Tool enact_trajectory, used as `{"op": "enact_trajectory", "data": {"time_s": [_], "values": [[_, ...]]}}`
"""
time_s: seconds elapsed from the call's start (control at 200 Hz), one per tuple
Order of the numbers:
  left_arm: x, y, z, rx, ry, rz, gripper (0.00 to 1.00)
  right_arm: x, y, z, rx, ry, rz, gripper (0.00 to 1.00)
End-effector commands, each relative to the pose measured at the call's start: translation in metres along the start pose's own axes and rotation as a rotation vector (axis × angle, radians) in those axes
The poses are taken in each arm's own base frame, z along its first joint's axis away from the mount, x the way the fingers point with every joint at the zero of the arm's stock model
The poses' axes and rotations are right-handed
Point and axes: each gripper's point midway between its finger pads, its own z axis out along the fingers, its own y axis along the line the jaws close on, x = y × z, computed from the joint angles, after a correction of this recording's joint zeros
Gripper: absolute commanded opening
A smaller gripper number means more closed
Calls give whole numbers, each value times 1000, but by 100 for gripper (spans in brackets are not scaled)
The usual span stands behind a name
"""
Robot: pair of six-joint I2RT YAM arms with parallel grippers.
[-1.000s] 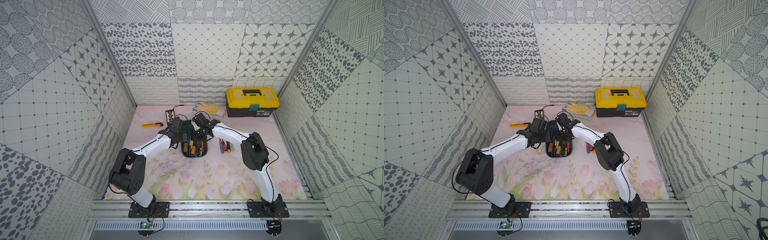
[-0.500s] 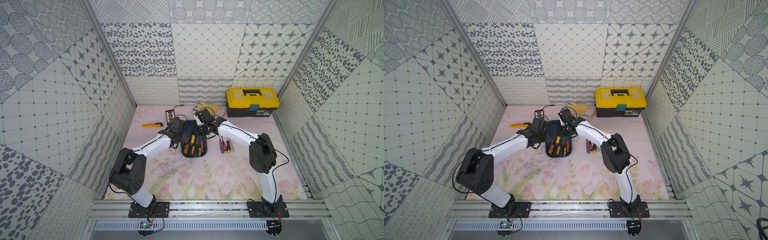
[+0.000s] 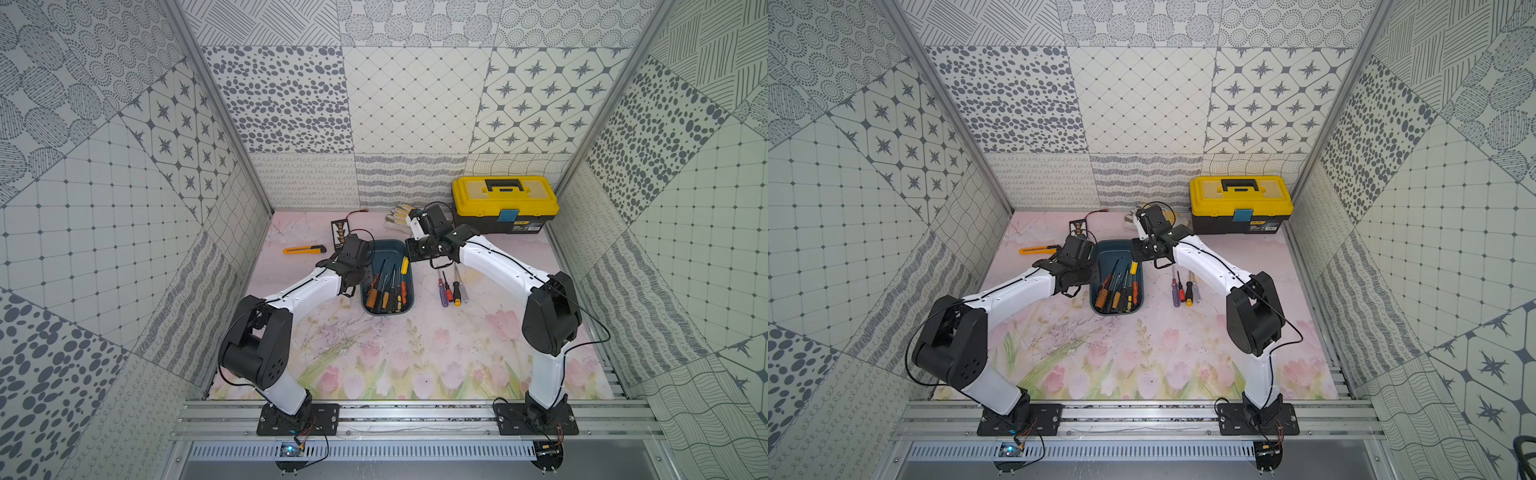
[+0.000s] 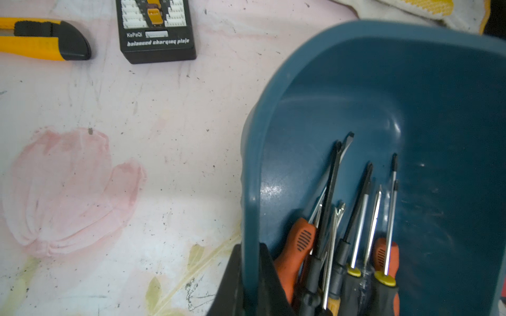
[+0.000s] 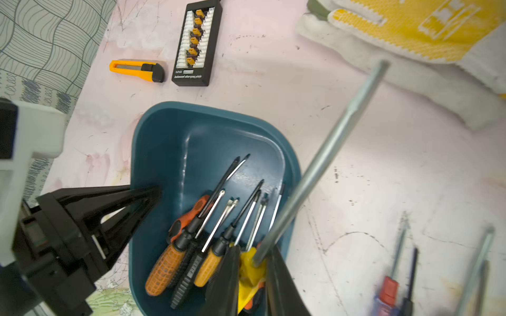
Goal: Take out the screwdriver from the storage box
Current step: Place the screwdriver at the center of the board.
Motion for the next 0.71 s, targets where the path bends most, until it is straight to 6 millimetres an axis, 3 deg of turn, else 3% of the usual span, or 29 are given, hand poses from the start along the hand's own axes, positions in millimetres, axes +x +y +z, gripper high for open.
{"op": "enact_trajectory", "data": {"time_s": [0.0,0.265,0.495,0.7], "values": [[-23,7,-4,-15,-86,-34,0,12,-17,-8,47,44,-52,0],[-23,12,-6,-27,-85,-36,0,51,-48,1,109,201,-69,0],[-22,11,-5,-21,-80,-40,0,93,-73,19,196,373,-113,0],[-23,11,-6,-19,-82,-43,0,117,-88,37,243,474,-123,0]]}}
